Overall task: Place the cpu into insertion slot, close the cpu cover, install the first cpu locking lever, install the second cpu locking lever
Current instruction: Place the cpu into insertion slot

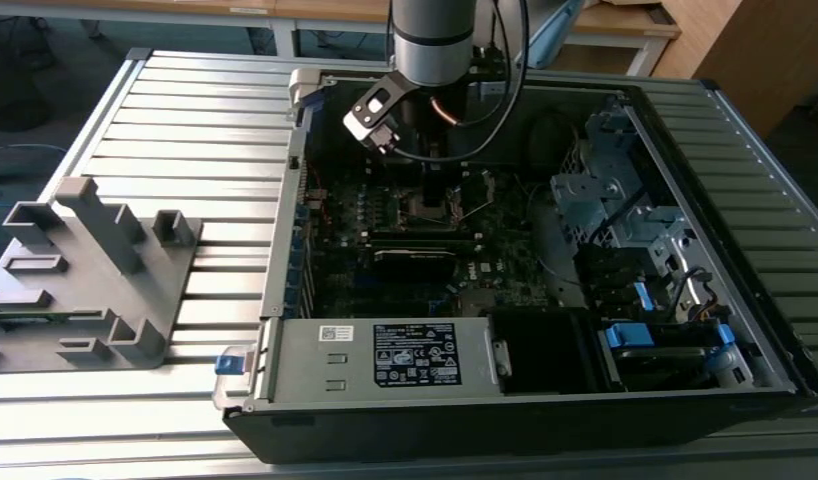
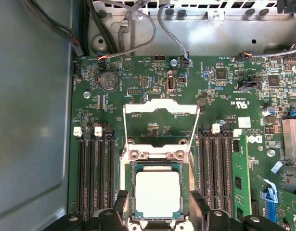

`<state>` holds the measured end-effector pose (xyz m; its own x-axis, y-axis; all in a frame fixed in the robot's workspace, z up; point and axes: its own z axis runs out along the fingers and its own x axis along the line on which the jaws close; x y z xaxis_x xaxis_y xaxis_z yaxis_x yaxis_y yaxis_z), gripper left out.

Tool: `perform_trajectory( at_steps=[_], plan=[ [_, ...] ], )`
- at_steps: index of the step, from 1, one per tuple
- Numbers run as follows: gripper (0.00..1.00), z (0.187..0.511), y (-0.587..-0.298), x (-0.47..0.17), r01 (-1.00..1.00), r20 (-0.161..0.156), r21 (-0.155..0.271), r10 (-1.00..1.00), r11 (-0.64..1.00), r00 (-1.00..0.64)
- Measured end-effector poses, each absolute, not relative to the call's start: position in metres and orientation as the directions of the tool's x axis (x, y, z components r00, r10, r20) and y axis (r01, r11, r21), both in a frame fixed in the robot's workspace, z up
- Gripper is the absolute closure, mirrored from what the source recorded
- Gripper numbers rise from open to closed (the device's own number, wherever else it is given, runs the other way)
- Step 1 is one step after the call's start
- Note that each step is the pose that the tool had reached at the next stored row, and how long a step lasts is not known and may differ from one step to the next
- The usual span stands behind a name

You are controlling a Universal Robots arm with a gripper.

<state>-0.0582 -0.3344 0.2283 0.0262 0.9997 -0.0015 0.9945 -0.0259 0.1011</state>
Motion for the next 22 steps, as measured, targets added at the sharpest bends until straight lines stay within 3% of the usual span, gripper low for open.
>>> perform_trajectory(
  at_steps=[14, 16, 20, 22],
  plan=[
    [0.41, 0.2283, -0.3344, -0.0526, 0.996, -0.002, 0.082, 1.0, -0.027, 0.027],
    [0.53, 0.2283, -0.3344, -0.0527, 0.996, -0.002, 0.082, 1.0, -0.027, 0.027],
    [0.65, 0.2283, -0.3344, -0.0527, 0.996, -0.002, 0.081, 1.0, -0.027, 0.027],
    [0.77, 0.2283, -0.3344, -0.0527, 0.996, -0.002, 0.081, 1.0, -0.027, 0.027]
  ],
)
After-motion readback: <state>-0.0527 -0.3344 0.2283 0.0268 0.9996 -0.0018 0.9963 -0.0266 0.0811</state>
